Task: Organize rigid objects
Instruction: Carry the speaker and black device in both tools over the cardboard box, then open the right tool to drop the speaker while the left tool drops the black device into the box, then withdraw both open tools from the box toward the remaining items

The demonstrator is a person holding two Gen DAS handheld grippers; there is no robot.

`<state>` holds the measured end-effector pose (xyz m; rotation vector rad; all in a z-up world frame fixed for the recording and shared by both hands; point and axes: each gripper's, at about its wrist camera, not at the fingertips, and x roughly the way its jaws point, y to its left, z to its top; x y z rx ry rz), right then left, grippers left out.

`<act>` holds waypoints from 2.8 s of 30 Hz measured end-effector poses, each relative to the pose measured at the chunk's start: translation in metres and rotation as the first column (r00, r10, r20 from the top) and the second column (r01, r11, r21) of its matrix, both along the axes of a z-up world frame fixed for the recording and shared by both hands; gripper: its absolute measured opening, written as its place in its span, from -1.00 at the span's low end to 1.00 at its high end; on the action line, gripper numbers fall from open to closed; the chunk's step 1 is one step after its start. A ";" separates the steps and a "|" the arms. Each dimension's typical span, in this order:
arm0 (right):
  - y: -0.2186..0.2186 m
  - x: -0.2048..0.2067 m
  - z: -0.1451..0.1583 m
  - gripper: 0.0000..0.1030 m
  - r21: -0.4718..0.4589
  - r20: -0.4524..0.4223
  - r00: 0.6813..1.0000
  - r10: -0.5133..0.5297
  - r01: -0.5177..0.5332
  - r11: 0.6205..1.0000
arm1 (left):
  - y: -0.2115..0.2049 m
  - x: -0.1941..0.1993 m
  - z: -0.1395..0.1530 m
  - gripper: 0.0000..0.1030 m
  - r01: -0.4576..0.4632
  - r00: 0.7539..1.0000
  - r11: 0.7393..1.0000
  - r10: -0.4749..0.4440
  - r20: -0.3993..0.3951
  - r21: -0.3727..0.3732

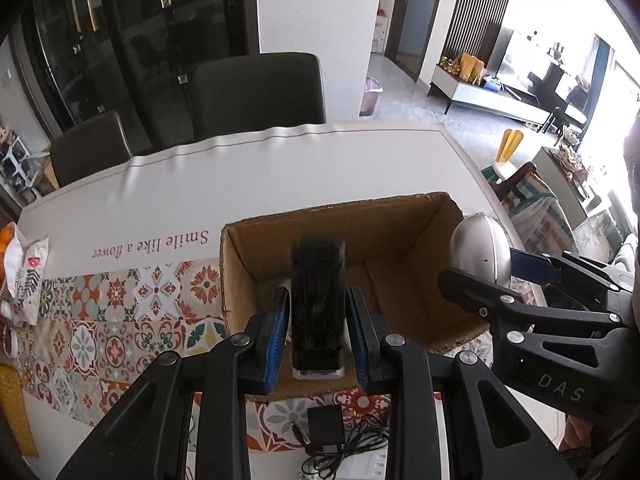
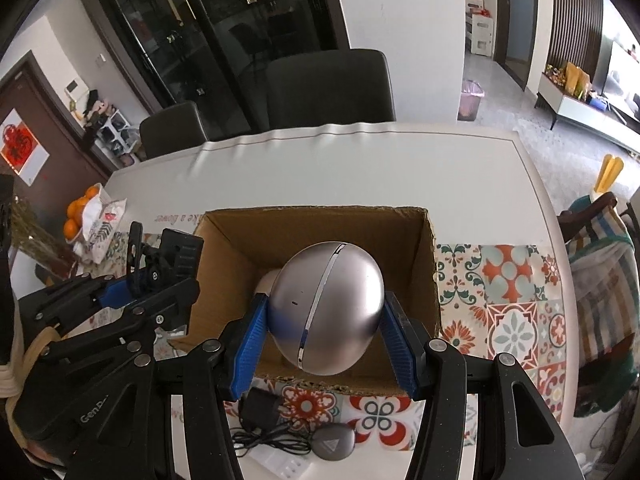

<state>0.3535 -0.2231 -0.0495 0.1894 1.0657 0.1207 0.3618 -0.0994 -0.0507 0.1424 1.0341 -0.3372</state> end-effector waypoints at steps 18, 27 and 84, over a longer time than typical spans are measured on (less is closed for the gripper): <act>0.009 0.003 -0.002 0.33 -0.042 0.006 1.000 0.001 -0.001 0.999 | 0.028 -0.014 0.009 0.34 -0.108 0.991 0.993 0.104 0.086 0.052; 0.007 -0.030 0.012 0.33 -0.037 0.051 0.999 -0.016 0.017 0.999 | 0.044 -0.046 0.022 0.69 -0.161 0.978 0.987 0.156 0.142 0.028; 0.019 -0.118 -0.125 0.46 -0.043 -0.266 0.964 0.021 -0.033 0.998 | 0.050 -0.129 -0.107 0.88 -0.185 0.963 0.969 0.212 -0.167 0.165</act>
